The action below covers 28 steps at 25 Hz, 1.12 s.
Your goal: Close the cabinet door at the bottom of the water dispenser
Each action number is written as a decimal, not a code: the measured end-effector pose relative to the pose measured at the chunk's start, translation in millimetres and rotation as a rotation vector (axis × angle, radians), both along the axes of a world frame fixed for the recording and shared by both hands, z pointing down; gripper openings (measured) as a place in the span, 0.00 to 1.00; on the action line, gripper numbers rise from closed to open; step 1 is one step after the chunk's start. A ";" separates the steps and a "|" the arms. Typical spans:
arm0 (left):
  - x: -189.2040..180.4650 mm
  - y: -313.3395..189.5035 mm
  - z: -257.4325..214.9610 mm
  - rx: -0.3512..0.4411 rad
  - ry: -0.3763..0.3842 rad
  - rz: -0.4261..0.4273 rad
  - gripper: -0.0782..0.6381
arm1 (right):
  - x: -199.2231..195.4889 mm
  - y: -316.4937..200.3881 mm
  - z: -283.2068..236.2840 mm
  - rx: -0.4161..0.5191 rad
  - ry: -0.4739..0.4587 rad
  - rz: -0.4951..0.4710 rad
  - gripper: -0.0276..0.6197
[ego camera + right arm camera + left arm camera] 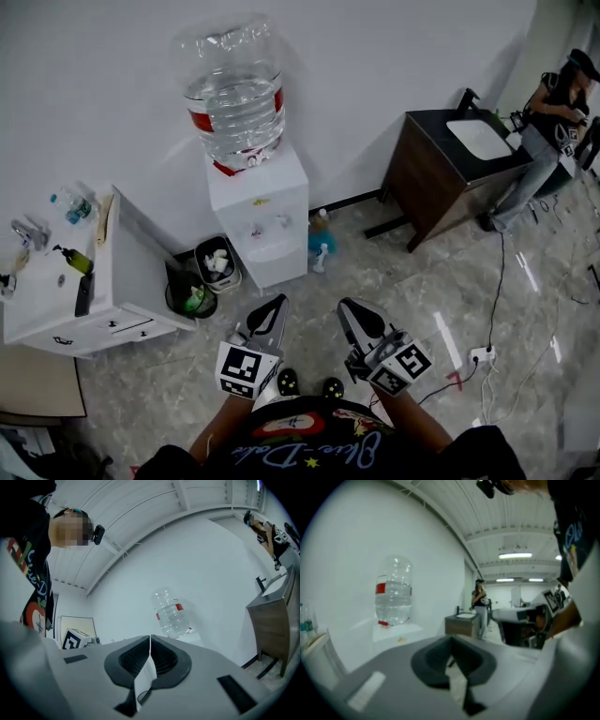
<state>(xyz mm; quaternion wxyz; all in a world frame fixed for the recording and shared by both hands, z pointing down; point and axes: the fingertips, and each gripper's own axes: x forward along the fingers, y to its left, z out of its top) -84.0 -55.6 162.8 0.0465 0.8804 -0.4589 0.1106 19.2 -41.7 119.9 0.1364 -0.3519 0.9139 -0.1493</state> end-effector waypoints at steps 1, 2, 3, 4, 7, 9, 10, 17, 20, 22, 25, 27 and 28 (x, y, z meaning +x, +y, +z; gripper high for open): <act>8.5 7.4 -1.9 0.005 -0.001 0.011 0.11 | 0.4 4.5 -0.6 -0.011 0.008 -0.019 0.07; 15.7 14.0 -3.1 0.011 -0.002 0.018 0.11 | 0.6 9.0 1.2 -0.025 0.012 -0.038 0.07; 21.3 18.9 -4.0 0.016 -0.004 0.021 0.11 | 0.5 12.6 3.0 -0.036 0.015 -0.054 0.07; 25.5 22.6 -5.1 0.021 -0.004 0.023 0.11 | 0.2 15.1 4.2 -0.040 0.022 -0.067 0.07; 28.8 31.9 -6.6 0.024 -0.001 0.025 0.11 | -1.5 21.5 7.0 -0.019 0.072 -0.089 0.07; 22.9 37.3 -3.4 -0.004 0.023 0.000 0.11 | -4.5 25.2 8.6 -0.019 0.083 -0.107 0.07; 18.6 39.3 -2.4 -0.017 0.042 -0.018 0.11 | -6.4 26.6 9.9 -0.025 0.086 -0.114 0.07; -2.9 45.4 -4.4 -0.016 0.049 -0.093 0.11 | -18.0 37.6 18.2 -0.060 0.091 -0.163 0.07; -1.2 50.7 -3.7 -0.009 0.041 -0.081 0.11 | -19.8 42.2 21.2 -0.076 0.091 -0.175 0.07; 2.0 54.0 -2.8 -0.008 0.031 -0.062 0.11 | -20.8 44.0 20.8 -0.084 0.087 -0.186 0.07; 5.6 55.4 -1.6 -0.008 0.025 -0.051 0.11 | -24.6 46.4 22.1 -0.094 0.083 -0.223 0.07; 7.6 56.9 -0.1 -0.015 0.026 -0.048 0.11 | -27.1 49.7 23.9 -0.096 0.081 -0.247 0.07; 8.5 58.1 1.0 -0.020 0.029 -0.047 0.11 | -27.9 51.6 25.0 -0.098 0.081 -0.255 0.07</act>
